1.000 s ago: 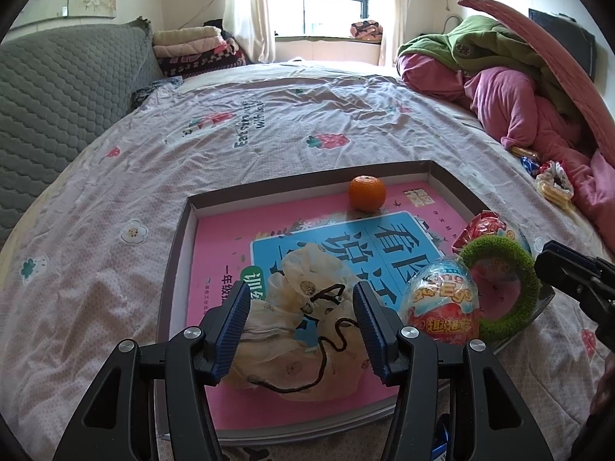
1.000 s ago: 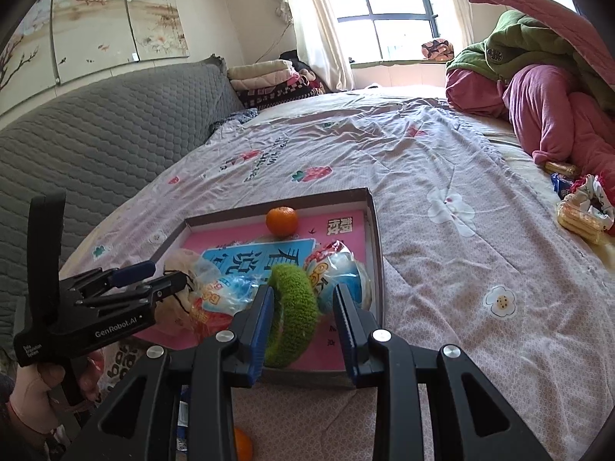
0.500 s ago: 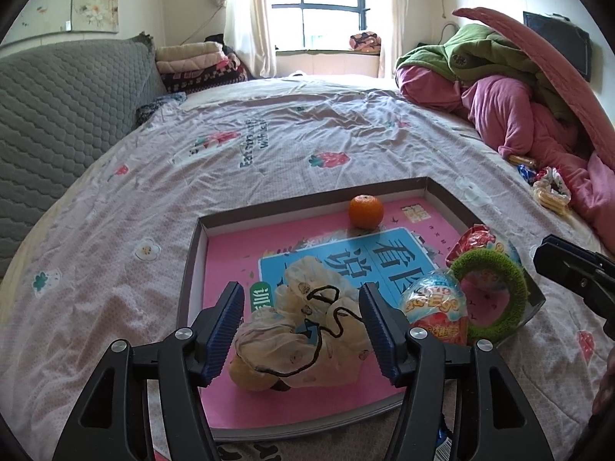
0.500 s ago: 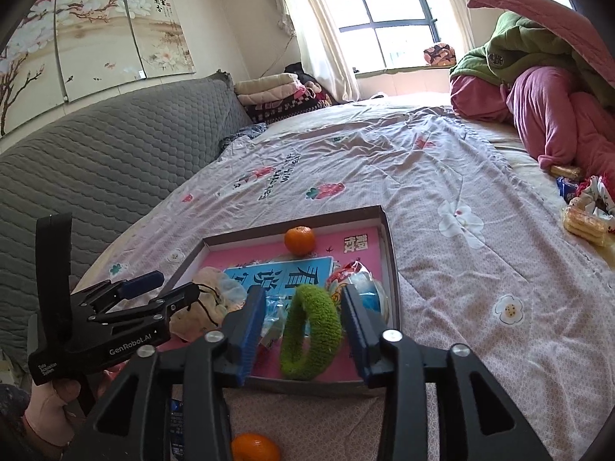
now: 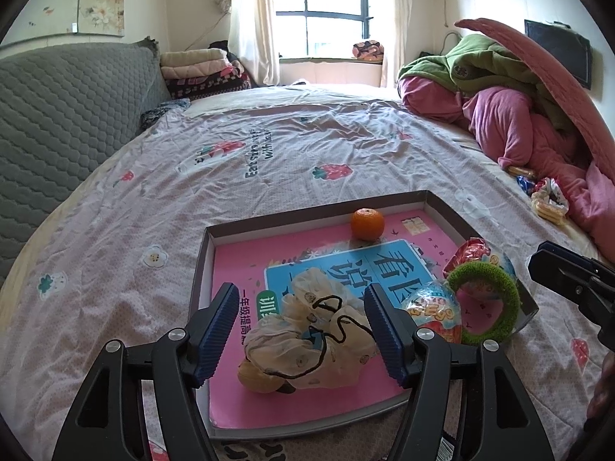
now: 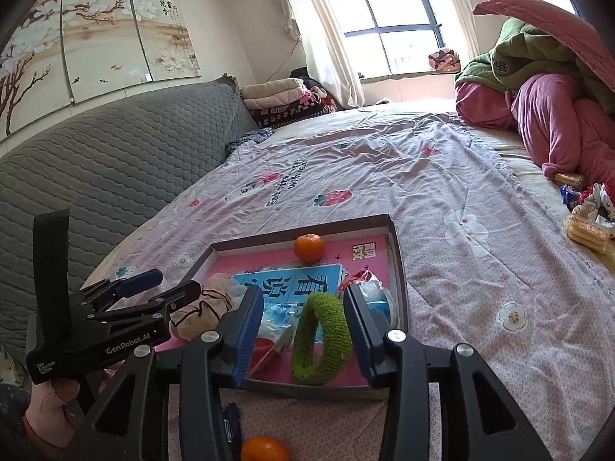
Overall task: Organize objects
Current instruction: 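Open both grippers and pull them back from the tray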
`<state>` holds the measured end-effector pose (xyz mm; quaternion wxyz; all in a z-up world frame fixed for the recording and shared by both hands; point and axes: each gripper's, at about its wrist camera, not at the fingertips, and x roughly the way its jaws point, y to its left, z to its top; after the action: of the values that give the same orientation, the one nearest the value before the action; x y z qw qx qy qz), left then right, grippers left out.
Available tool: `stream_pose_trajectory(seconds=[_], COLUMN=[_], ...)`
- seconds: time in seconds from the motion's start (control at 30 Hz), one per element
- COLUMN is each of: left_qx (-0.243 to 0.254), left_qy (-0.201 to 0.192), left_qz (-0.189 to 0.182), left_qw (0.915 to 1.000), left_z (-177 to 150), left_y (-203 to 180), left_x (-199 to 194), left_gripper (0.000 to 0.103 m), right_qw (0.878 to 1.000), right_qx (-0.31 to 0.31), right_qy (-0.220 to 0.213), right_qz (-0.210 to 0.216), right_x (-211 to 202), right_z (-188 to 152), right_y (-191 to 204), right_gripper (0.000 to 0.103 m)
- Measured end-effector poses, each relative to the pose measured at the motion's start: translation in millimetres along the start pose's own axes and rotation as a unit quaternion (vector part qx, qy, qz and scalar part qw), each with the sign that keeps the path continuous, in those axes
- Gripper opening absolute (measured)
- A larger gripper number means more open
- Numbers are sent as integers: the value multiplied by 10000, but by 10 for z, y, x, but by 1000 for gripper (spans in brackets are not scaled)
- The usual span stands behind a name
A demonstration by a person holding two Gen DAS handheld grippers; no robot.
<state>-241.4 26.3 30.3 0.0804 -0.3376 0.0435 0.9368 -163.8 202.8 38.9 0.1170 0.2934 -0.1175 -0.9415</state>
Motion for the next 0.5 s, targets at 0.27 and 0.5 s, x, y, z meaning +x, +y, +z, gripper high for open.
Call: stream_pose_trajectory(seconds=[0.27, 0.5], left_qx=[-73, -107], left_qy=[-91, -143], left_qz=[9, 59], left_qw=[9999, 9998], left_z=[37, 52], left_y=[54, 77], left_x=[-56, -92], left_gripper=[69, 69], right_qw=[10000, 9999], right_qx=[-24, -35], right_qy=[-44, -118], right_qz=[31, 49], right_x=[-2, -23], right_z=[31, 62], right_y=[34, 70], right_gripper=[46, 47])
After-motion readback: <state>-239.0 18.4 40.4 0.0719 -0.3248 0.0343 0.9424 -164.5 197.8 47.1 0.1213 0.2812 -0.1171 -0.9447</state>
